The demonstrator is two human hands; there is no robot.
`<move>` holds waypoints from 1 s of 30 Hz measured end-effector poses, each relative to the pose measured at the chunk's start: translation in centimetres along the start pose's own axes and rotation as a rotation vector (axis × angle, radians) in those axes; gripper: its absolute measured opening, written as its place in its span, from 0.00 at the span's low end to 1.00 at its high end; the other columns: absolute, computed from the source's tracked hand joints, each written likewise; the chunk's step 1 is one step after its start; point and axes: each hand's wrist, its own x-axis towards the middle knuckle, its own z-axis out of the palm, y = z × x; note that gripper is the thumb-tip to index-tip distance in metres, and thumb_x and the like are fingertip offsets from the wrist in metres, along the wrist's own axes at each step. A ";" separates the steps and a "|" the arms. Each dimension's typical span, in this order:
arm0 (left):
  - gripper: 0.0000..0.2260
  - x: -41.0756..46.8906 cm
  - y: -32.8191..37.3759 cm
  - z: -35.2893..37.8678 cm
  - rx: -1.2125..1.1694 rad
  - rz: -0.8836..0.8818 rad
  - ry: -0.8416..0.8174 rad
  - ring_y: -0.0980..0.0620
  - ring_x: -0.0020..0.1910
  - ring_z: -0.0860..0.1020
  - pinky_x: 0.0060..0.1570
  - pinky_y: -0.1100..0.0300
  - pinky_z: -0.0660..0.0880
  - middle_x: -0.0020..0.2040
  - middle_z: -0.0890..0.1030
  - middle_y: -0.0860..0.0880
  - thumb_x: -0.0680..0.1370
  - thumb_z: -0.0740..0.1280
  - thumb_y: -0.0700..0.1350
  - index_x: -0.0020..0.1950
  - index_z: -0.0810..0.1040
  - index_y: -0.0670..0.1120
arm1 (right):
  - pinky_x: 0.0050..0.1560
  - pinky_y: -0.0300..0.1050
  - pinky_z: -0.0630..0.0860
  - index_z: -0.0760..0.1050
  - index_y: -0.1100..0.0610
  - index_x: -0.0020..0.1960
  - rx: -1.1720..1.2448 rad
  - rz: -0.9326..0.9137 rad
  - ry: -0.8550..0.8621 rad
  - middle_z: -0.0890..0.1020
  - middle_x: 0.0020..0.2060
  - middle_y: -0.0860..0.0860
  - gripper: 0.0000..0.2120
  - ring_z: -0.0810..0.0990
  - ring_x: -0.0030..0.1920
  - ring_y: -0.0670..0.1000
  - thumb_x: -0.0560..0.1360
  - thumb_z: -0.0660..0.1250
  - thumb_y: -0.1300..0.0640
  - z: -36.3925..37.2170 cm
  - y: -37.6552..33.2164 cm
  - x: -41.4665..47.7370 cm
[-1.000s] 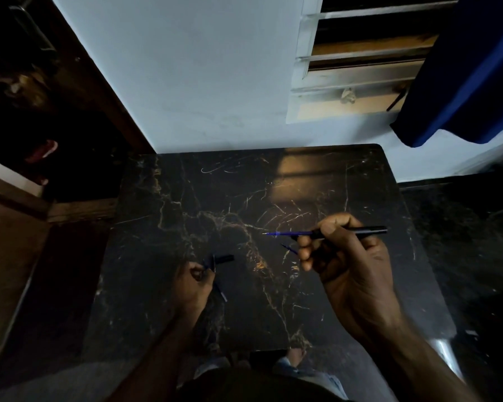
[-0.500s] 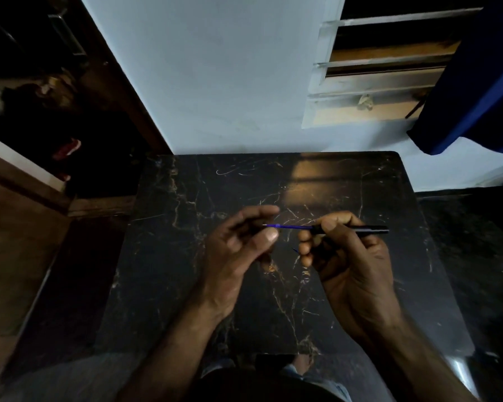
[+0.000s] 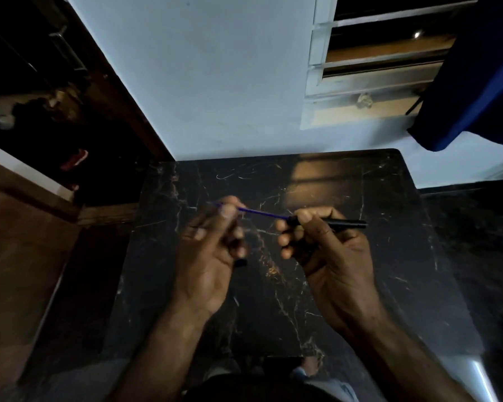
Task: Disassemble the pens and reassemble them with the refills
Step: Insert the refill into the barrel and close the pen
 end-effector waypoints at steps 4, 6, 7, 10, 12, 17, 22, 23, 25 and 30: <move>0.07 2.1 3.6 -7.9 -0.067 0.079 0.215 0.62 0.35 0.79 0.31 0.68 0.73 0.44 0.84 0.56 0.75 0.76 0.50 0.51 0.89 0.53 | 0.37 0.46 0.81 0.77 0.66 0.50 -0.005 0.018 -0.013 0.84 0.44 0.65 0.05 0.84 0.40 0.56 0.81 0.65 0.64 -1.0 0.1 -0.1; 0.04 3.2 3.5 -12.8 0.165 0.059 0.336 0.61 0.34 0.80 0.29 0.68 0.75 0.44 0.85 0.55 0.79 0.75 0.46 0.53 0.87 0.51 | 0.37 0.45 0.80 0.77 0.66 0.49 -0.014 0.045 0.005 0.84 0.44 0.64 0.05 0.83 0.39 0.56 0.81 0.65 0.64 -1.3 0.2 -0.2; 0.03 3.6 2.4 -14.9 0.346 0.003 0.400 0.60 0.33 0.80 0.28 0.68 0.76 0.45 0.85 0.52 0.81 0.73 0.44 0.53 0.87 0.49 | 0.37 0.45 0.80 0.77 0.65 0.49 -0.020 0.058 0.016 0.84 0.44 0.64 0.05 0.83 0.39 0.56 0.81 0.65 0.64 -1.3 0.3 -0.3; 0.04 4.1 -4.0 -19.7 0.744 -0.281 0.473 0.54 0.32 0.79 0.23 0.68 0.76 0.41 0.82 0.44 0.82 0.72 0.39 0.56 0.84 0.39 | 0.37 0.45 0.80 0.78 0.64 0.48 -0.038 0.091 0.028 0.84 0.43 0.63 0.05 0.82 0.39 0.56 0.80 0.65 0.63 -1.1 0.6 -0.5; 0.02 3.9 -8.3 -21.7 0.822 -0.457 0.443 0.54 0.28 0.78 0.20 0.68 0.74 0.38 0.80 0.43 0.83 0.71 0.36 0.53 0.82 0.37 | 0.37 0.45 0.80 0.78 0.63 0.48 -0.052 0.102 0.008 0.84 0.43 0.62 0.05 0.83 0.39 0.55 0.79 0.67 0.62 -0.7 0.7 -0.8; 0.11 4.5 -13.5 -23.8 0.955 -0.497 0.468 0.42 0.37 0.83 0.31 0.55 0.80 0.49 0.83 0.36 0.81 0.73 0.37 0.62 0.80 0.35 | 0.38 0.46 0.80 0.78 0.65 0.49 -0.087 0.098 -0.019 0.84 0.44 0.64 0.05 0.83 0.40 0.57 0.79 0.67 0.62 -0.9 0.2 -1.4; 0.15 3.8 -14.0 -22.8 1.029 -0.391 0.565 0.41 0.43 0.84 0.42 0.40 0.86 0.51 0.85 0.37 0.79 0.77 0.40 0.63 0.78 0.40 | 0.38 0.47 0.80 0.76 0.65 0.49 -0.119 0.086 0.015 0.83 0.44 0.64 0.05 0.83 0.40 0.57 0.79 0.66 0.62 -1.8 -0.4 -2.0; 0.15 3.5 -14.1 -22.8 1.041 -0.380 0.561 0.42 0.43 0.84 0.42 0.38 0.86 0.51 0.85 0.37 0.79 0.76 0.40 0.63 0.77 0.40 | 0.38 0.47 0.80 0.76 0.65 0.49 -0.122 0.085 0.023 0.83 0.44 0.64 0.05 0.82 0.40 0.57 0.79 0.66 0.62 -1.9 -0.3 -2.1; 0.16 3.3 -14.2 -22.7 1.038 -0.365 0.551 0.38 0.45 0.86 0.46 0.36 0.85 0.51 0.86 0.35 0.79 0.76 0.40 0.64 0.77 0.39 | 0.38 0.47 0.80 0.77 0.65 0.48 -0.119 0.086 0.040 0.83 0.43 0.65 0.05 0.82 0.40 0.57 0.79 0.67 0.62 -2.1 -0.3 -2.4; 0.16 3.5 -13.9 -22.0 1.036 -0.362 0.589 0.37 0.44 0.86 0.43 0.37 0.85 0.50 0.86 0.36 0.80 0.76 0.42 0.65 0.77 0.38 | 0.38 0.47 0.81 0.77 0.64 0.47 -0.106 0.089 0.050 0.84 0.43 0.63 0.06 0.83 0.39 0.56 0.77 0.69 0.60 -2.1 -0.3 -2.8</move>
